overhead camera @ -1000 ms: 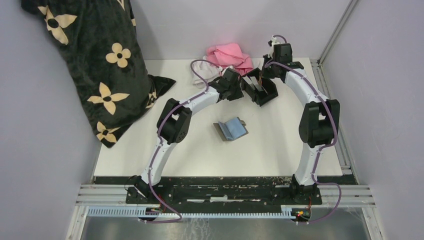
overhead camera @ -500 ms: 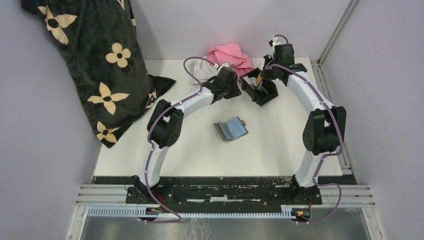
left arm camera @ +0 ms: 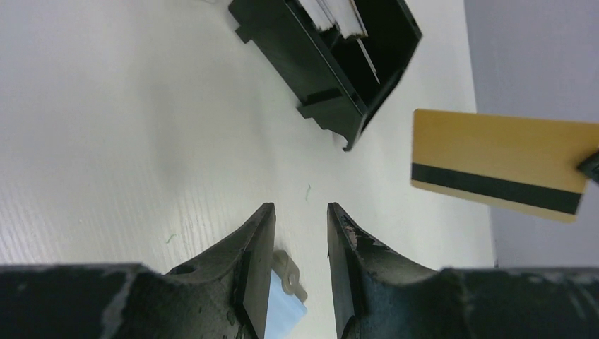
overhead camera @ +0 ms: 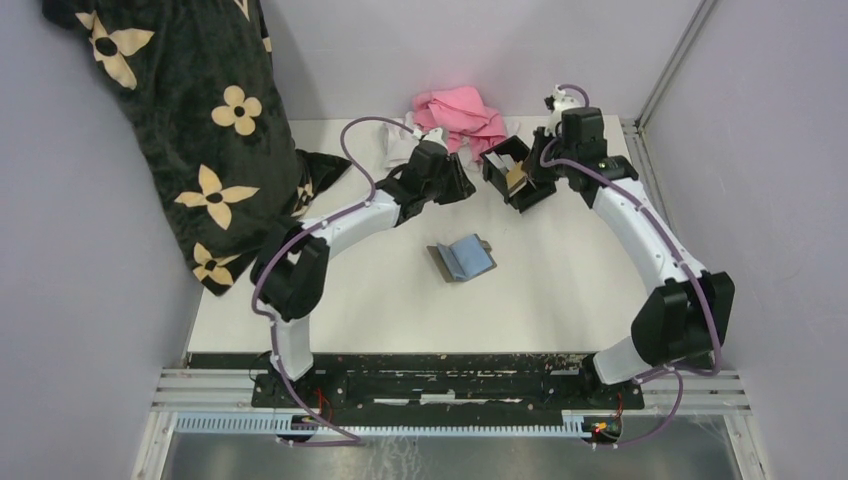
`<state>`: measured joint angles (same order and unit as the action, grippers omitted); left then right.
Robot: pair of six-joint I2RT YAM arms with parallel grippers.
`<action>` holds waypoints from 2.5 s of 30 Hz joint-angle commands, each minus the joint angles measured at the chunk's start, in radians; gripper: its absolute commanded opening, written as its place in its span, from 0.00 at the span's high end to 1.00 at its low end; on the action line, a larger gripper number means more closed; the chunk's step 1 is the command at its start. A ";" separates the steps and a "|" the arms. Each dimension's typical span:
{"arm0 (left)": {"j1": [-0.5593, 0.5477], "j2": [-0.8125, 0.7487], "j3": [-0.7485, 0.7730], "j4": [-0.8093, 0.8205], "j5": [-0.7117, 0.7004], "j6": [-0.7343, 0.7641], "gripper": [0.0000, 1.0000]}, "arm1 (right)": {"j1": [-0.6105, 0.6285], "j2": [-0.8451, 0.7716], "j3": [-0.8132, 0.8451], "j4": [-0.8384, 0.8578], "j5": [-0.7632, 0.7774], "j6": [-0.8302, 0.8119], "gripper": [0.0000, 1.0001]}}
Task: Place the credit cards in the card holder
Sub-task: Pick up the credit card from the storage box.
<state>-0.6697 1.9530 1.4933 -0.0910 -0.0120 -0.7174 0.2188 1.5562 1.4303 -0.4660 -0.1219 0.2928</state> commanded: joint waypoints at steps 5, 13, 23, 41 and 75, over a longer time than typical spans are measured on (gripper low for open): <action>0.002 -0.247 -0.224 0.234 0.198 0.081 0.59 | 0.051 -0.274 -0.202 0.039 -0.121 0.085 0.99; 0.003 -0.449 -0.439 0.342 0.372 0.142 0.58 | 0.111 -0.502 -0.358 0.027 -0.243 0.161 0.99; 0.008 -0.548 -0.505 0.343 0.576 0.206 0.49 | 0.142 -0.669 -0.531 0.049 -0.364 0.219 0.99; 0.051 -0.487 -0.443 0.263 0.899 0.199 0.46 | 0.142 -0.724 -0.633 0.217 -0.543 0.360 0.99; 0.131 -0.436 -0.351 -0.032 1.107 0.391 0.46 | 0.141 -0.542 -0.672 0.513 -0.645 0.502 0.99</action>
<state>-0.5407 1.5135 1.0809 -0.0559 1.0481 -0.4114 0.3565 1.0042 0.7437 -0.0414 -0.7361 0.7830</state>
